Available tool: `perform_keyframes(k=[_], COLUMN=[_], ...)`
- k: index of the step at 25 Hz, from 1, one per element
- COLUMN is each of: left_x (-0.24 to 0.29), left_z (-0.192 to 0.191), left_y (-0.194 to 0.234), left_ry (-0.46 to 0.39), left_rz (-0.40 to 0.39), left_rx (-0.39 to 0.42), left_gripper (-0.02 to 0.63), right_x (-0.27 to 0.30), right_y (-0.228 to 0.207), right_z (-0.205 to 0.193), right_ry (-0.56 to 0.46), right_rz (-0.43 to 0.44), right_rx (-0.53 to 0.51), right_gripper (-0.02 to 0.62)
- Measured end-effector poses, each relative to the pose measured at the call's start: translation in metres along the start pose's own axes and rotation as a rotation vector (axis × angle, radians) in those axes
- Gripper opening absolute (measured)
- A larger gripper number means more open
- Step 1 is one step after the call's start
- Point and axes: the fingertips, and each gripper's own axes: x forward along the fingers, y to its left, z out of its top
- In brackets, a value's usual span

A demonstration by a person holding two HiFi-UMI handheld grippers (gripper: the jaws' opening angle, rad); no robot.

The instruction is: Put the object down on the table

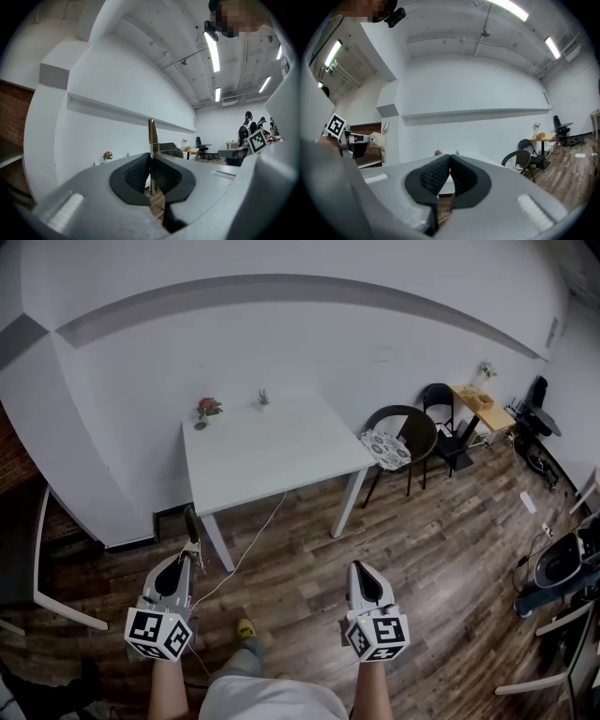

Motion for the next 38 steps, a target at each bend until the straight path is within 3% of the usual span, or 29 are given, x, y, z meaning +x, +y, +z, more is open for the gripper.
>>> perform_keyframes(k=[11,21,38], left_x=[0.074,0.177,0.279], left_z=[-0.013,-0.016,-0.016], left_y=[0.027,0.081,0.17], left_ry=[0.026,0.051,0.053], left_rz=[-0.002,-0.041,-0.067], left_rx=[-0.023,-0.041,-0.058], left_gripper=[0.011,0.009,0.009], right_x=[0.072,0.174,0.308], right_y=[-0.022,-0.041,-0.021], right_z=[-0.007,-0.002,0.005], right_ry=[0.028,0.061,0.071], right_rz=[0.005,-0.048,-0.052], right_rx=[-0.016,-0.001,-0.009], right_gripper=[0.003,0.003,0.003])
